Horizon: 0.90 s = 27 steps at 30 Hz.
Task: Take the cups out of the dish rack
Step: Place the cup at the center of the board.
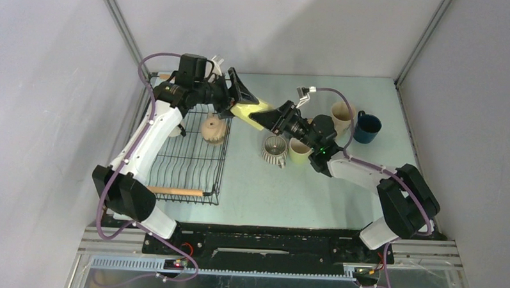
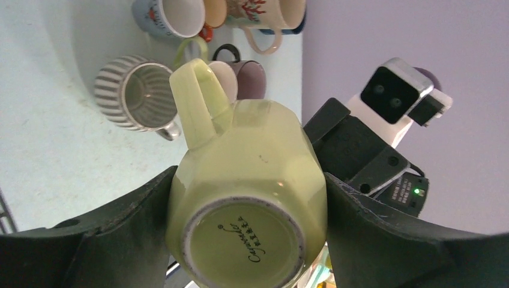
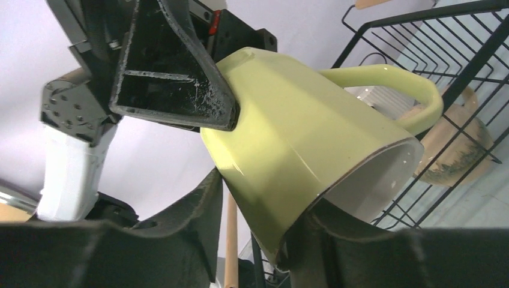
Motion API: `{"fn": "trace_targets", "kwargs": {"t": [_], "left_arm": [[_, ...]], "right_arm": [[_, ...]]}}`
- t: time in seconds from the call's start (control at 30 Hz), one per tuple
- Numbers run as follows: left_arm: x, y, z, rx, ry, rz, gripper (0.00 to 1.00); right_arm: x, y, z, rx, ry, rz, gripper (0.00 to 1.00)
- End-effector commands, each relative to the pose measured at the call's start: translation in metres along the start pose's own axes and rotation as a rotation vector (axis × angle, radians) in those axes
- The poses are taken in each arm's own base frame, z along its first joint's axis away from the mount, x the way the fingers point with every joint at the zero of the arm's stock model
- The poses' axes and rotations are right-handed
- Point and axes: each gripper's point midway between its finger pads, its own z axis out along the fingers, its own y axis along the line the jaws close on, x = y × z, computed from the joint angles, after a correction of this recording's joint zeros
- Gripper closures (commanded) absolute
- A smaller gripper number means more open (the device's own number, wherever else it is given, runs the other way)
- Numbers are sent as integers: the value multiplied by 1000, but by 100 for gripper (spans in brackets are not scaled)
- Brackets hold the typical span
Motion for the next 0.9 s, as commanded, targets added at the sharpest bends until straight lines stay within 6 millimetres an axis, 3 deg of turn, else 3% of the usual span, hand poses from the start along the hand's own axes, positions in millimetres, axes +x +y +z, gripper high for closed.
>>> {"fn": "trace_targets", "kwargs": {"t": [0.0,0.17,0.27,0.37,0.43,0.67,0.87], "left_arm": [[2,-40,-17,175,-21,14,77],[8,-38,-14,203,-5,-14,77],[12,-34,-10,215,6,-35,76],[14,-31,-8,222,6,-46,72],[14,-30,-7,225,5,-47,64],[14,-30,-4,245,2,-46,20],[10,-39,-6,286,-7,-44,0]], "right_arm": [[-22,47,-9,-134,-66,-73,61],[-25,53,-13,-140,-74,-88,78],[-27,56,-15,-138,-77,-97,97],[-28,58,-17,-129,-79,-114,100],[-30,61,-19,-119,-84,-129,100],[-33,65,-27,-69,-90,-186,100],[-40,71,-35,-40,-110,-223,100]]}}
